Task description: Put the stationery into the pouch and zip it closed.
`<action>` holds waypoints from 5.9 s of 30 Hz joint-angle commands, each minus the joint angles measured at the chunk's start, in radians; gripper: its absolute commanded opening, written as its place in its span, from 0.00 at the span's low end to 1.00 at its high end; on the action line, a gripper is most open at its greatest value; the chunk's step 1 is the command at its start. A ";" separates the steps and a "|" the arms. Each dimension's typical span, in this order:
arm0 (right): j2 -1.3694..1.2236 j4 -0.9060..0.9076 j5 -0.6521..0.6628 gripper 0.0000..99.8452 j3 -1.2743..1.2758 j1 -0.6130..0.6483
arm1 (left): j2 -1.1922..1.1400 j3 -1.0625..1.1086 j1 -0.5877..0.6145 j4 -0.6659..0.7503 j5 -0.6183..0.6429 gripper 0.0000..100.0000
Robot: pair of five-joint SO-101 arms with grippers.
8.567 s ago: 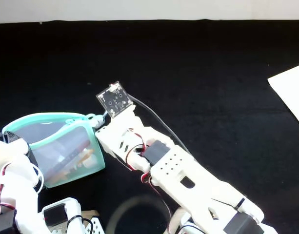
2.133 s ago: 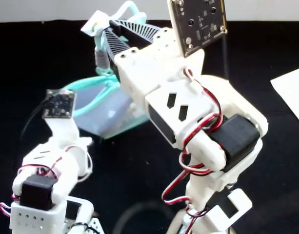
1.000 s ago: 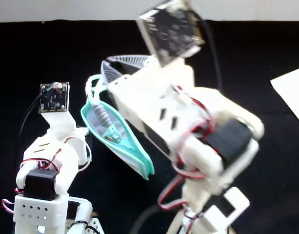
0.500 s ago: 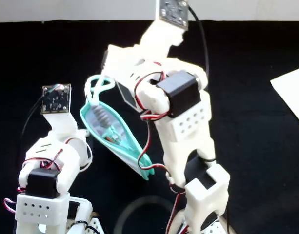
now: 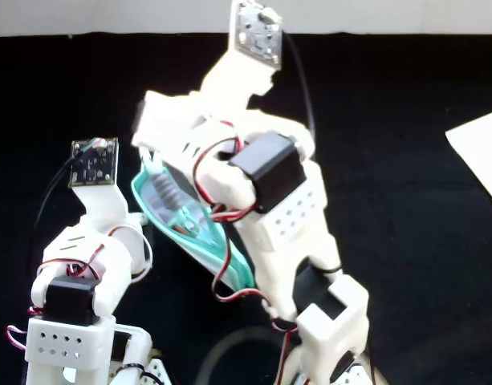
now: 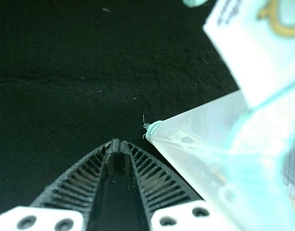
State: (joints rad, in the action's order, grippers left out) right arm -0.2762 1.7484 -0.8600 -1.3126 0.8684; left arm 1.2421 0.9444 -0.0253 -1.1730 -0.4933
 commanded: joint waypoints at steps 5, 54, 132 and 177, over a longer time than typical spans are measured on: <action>0.008 0.016 -0.011 0.30 0.160 0.007 | 0.010 -0.008 0.002 0.017 -0.005 0.01; 0.008 0.012 -0.003 0.02 0.251 0.004 | 0.010 -0.005 0.002 0.017 -0.005 0.01; 0.010 0.012 0.186 0.01 -0.392 0.002 | -0.171 0.260 -0.229 0.776 0.140 0.01; 0.002 -0.081 0.196 0.01 -0.453 0.021 | -0.177 -0.406 0.334 0.032 0.138 0.11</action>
State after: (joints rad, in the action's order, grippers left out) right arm -0.2762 1.6947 -0.6759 -1.6640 0.8792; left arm 1.0656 0.7081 0.2754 -0.9613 -0.3629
